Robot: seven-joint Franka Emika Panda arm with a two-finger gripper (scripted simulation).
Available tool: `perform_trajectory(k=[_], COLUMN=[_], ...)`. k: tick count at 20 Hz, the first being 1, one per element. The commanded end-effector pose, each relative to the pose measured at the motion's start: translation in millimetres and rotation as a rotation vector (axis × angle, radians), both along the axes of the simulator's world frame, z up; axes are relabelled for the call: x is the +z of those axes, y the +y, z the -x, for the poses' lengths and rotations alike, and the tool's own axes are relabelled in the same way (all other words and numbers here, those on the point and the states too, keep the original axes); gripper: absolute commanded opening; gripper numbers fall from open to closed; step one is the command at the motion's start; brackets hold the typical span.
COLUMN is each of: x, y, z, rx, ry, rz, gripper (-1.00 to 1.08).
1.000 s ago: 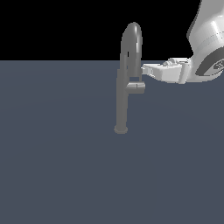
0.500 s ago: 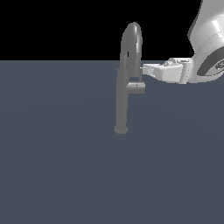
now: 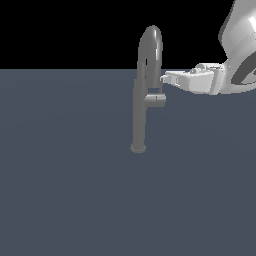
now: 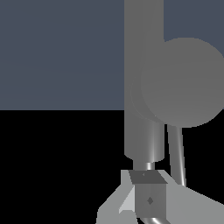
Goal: Turn on the faucet by rotating a designated handle.
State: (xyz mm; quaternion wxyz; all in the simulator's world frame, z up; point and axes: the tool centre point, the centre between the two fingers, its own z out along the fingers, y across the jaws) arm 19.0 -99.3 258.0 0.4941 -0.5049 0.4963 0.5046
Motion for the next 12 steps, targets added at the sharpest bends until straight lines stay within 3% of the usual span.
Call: perform_trajectory(k=[1, 10, 12], x=[0.0, 0.8, 2.5], y=[-0.3, -1.0, -0.7], z=[7.1, 35.0, 28.0], rx=[0.002, 0.004, -0.001], ry=[0.002, 0.002, -0.008], rz=[-0.002, -0.002, 0.003], gripper=[-1.0, -1.0, -1.0])
